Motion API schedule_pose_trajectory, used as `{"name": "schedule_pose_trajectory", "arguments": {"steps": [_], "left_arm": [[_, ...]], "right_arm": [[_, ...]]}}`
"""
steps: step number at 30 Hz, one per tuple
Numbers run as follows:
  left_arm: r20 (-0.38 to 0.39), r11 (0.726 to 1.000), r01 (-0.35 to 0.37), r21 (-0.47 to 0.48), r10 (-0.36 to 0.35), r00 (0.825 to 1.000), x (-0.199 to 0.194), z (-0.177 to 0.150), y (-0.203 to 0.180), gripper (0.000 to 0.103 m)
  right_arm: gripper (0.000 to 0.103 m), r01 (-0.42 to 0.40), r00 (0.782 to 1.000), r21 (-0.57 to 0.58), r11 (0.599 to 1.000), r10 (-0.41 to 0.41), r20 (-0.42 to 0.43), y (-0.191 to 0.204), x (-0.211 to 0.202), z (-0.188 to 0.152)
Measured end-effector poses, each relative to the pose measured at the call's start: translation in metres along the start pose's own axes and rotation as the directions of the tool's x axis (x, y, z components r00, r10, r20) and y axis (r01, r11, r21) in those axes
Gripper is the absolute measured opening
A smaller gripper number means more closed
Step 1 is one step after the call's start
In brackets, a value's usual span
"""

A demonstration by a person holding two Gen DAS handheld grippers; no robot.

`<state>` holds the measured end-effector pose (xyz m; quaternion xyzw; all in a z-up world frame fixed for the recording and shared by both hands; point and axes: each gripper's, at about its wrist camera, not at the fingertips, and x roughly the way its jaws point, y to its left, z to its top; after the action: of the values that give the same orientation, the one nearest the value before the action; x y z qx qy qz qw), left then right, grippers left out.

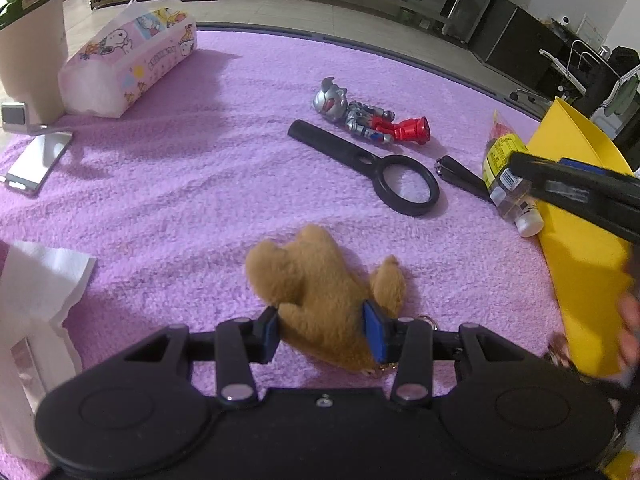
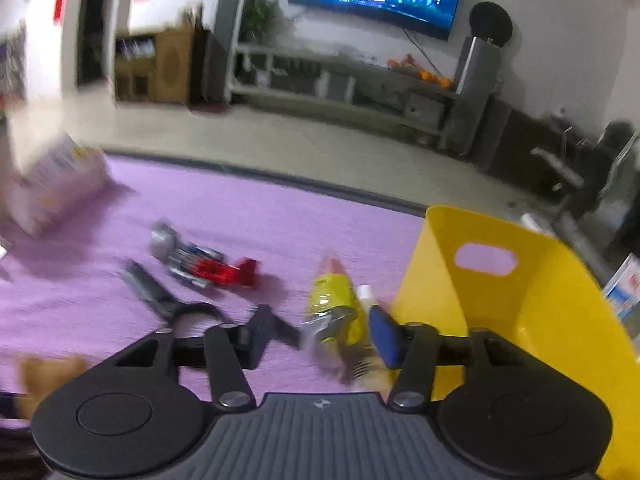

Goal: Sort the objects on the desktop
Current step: 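Lift the teddy bear with the left tool while the right tool grasps the yellow snack bag, then lift the snack bag with the right tool while the left tool holds the teddy bear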

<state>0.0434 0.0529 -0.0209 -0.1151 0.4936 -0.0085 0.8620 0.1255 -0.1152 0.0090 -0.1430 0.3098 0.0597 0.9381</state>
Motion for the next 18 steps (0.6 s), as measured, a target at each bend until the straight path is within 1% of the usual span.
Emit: {"name": "schedule_pose_trajectory", "arguments": {"steps": [2,3,5,6,7,8,9,11,14,16,18], "left_arm": [[-0.002,1.000,0.000,0.004,0.000,1.000,0.000,0.001,-0.001,0.042],[-0.004,1.000,0.000,0.005,0.000,1.000,0.000,0.001,-0.001,0.042],[-0.007,1.000,0.003,0.005,-0.003,1.000,0.001,0.001,0.000,0.042],[-0.009,1.000,0.004,0.003,-0.004,1.000,0.001,0.001,0.001,0.042],[-0.011,1.000,0.005,0.002,-0.005,1.000,0.002,0.001,0.001,0.043],[-0.012,1.000,0.006,0.002,-0.006,1.000,0.002,0.001,0.002,0.043],[-0.014,1.000,0.006,0.006,-0.006,1.000,0.001,0.001,0.002,0.043],[-0.020,1.000,0.006,0.022,-0.005,1.000,-0.001,-0.001,0.002,0.043],[-0.029,0.999,0.008,0.047,-0.007,1.000,-0.004,-0.003,0.000,0.043],[-0.042,0.997,0.024,0.071,-0.021,0.999,-0.005,-0.005,-0.002,0.043],[-0.056,0.994,0.036,0.102,-0.030,0.998,-0.006,-0.009,-0.005,0.043]], "right_arm": [[0.056,0.061,0.998,-0.052,0.997,-0.063,-0.030,0.008,0.020,0.004],[0.056,0.079,0.996,-0.078,0.994,-0.082,-0.041,0.013,0.027,0.007],[0.055,0.096,0.990,-0.081,0.992,-0.104,-0.090,0.016,0.041,0.011],[0.049,0.105,0.986,-0.085,0.991,-0.115,-0.118,0.017,0.049,0.012],[0.047,0.104,0.981,-0.091,0.990,-0.118,-0.157,0.017,0.056,0.011],[0.041,0.111,0.980,-0.096,0.989,-0.125,-0.158,0.016,0.057,0.010],[0.037,0.099,0.980,-0.106,0.989,-0.115,-0.165,0.016,0.055,0.010],[0.033,0.046,0.983,-0.102,0.994,-0.063,-0.170,0.012,0.042,0.008],[0.031,-0.081,0.986,-0.034,0.996,0.075,-0.151,0.004,-0.003,0.000],[0.031,-0.175,0.975,0.010,0.985,0.174,-0.137,0.001,-0.036,-0.011],[0.032,-0.252,0.956,0.052,0.966,0.257,-0.143,-0.002,-0.062,-0.027]]}}
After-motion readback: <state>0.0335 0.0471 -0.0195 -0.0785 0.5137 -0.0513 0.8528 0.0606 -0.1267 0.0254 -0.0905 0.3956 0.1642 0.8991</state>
